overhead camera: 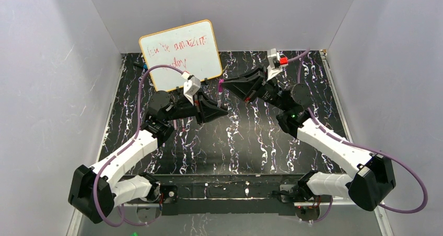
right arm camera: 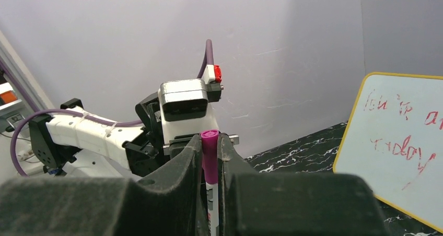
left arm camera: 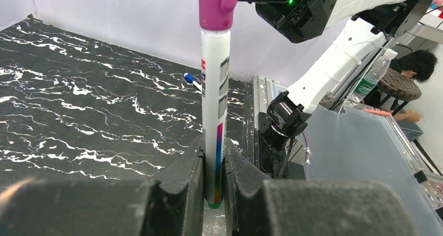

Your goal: Insert the pens into the pen caps

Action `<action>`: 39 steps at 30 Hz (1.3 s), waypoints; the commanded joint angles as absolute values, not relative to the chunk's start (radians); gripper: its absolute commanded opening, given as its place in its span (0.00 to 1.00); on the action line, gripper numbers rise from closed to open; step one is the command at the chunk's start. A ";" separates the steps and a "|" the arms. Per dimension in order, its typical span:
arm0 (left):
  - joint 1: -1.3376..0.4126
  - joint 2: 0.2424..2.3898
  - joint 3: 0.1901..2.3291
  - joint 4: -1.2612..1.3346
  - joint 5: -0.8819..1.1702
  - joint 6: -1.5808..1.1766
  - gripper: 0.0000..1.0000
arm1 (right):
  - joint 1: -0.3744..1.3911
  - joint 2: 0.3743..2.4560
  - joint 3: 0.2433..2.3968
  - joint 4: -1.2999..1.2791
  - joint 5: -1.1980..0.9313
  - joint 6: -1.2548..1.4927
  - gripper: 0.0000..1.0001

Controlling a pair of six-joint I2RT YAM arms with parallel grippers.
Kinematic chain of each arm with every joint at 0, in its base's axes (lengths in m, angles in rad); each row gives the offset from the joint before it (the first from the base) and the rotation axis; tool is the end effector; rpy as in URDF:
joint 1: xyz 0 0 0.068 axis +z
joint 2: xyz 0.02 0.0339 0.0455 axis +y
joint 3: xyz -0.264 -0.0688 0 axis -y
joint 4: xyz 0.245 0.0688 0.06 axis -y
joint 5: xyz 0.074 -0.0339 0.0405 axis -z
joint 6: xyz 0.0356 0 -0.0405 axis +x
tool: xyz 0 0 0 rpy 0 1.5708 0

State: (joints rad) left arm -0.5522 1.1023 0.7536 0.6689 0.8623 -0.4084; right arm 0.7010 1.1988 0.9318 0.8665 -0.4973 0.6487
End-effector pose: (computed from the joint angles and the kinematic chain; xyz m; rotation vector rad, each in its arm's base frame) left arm 0.1934 -0.1509 0.3523 0.8941 1.2028 -1.3246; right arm 0.1901 0.1827 0.4121 -0.5323 1.0363 1.4509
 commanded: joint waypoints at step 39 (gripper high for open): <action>-0.511 1.014 0.690 0.577 0.981 -0.405 0.00 | 0.714 1.331 1.121 0.742 -0.671 0.634 0.35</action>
